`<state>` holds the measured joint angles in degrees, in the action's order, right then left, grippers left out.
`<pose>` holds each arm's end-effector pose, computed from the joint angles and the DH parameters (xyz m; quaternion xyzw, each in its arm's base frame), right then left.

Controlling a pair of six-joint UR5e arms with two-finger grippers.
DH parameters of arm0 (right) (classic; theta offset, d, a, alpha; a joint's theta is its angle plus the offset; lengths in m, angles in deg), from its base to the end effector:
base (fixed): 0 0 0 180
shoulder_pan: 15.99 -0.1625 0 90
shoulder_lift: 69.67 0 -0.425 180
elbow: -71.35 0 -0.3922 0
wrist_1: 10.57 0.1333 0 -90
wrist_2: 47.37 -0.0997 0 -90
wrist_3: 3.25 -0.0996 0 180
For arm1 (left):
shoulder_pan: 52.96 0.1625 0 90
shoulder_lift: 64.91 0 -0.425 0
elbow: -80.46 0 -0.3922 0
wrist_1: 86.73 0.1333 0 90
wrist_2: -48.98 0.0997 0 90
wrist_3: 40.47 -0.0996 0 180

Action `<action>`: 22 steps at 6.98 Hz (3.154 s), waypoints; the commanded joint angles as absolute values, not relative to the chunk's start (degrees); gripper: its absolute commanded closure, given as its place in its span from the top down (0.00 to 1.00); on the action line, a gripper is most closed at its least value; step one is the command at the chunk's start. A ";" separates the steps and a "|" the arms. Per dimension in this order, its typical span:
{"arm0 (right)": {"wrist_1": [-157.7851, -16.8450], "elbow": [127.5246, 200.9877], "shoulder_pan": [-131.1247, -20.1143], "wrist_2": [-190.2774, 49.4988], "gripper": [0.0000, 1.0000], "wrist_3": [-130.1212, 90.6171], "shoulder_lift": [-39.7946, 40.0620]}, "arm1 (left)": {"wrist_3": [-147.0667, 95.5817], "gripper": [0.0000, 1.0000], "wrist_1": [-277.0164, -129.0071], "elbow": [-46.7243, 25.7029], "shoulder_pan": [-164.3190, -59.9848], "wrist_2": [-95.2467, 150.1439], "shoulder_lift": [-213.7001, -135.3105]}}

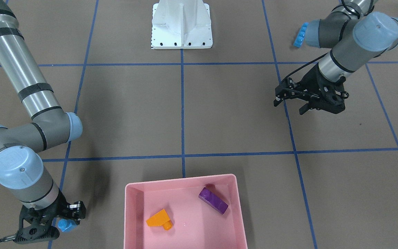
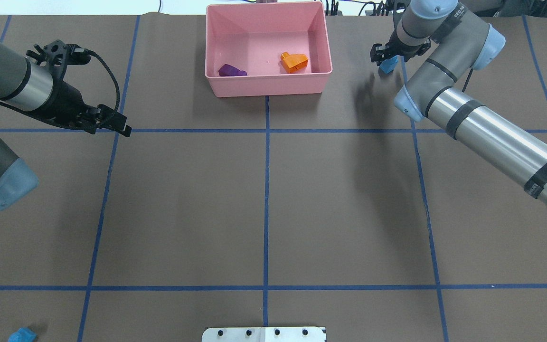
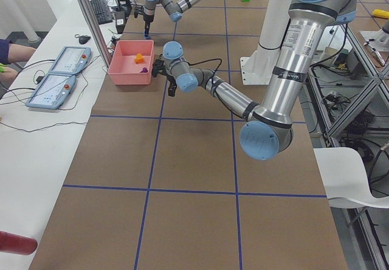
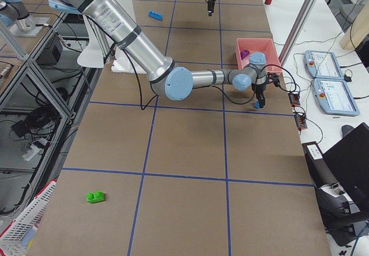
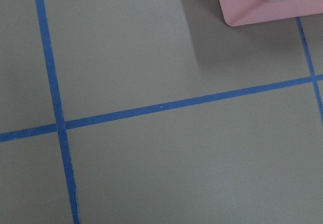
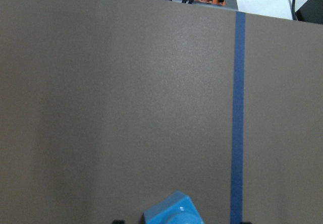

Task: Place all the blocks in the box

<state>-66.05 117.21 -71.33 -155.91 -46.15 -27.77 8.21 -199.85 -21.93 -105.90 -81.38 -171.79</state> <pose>-0.3966 -0.7524 0.4311 0.1583 -0.3223 0.0140 0.9332 0.2986 -0.5095 0.3448 0.0931 0.5087 0.0662 0.8533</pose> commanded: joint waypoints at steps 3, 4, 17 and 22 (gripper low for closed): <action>-66.03 117.14 -71.01 -155.47 0.15 -45.97 -28.10 | 8.31 1.00 -199.85 -21.93 -105.78 -81.36 -171.79; -66.03 117.14 -71.62 -155.47 0.05 -45.88 -28.28 | 8.39 1.00 -199.85 -21.93 -105.69 -81.36 -171.79; -71.19 119.85 -69.60 -160.48 0.99 -82.09 -45.94 | 9.01 1.00 -199.76 -22.64 -105.52 -81.36 -171.87; -105.10 152.23 -71.00 -163.19 0.99 -64.81 -34.30 | 8.75 1.00 -199.85 -32.36 -98.25 -79.96 -157.77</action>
<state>-99.88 143.56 -70.23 -162.05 -69.04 -39.46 8.85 -199.84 -28.18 -100.99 -80.66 -162.64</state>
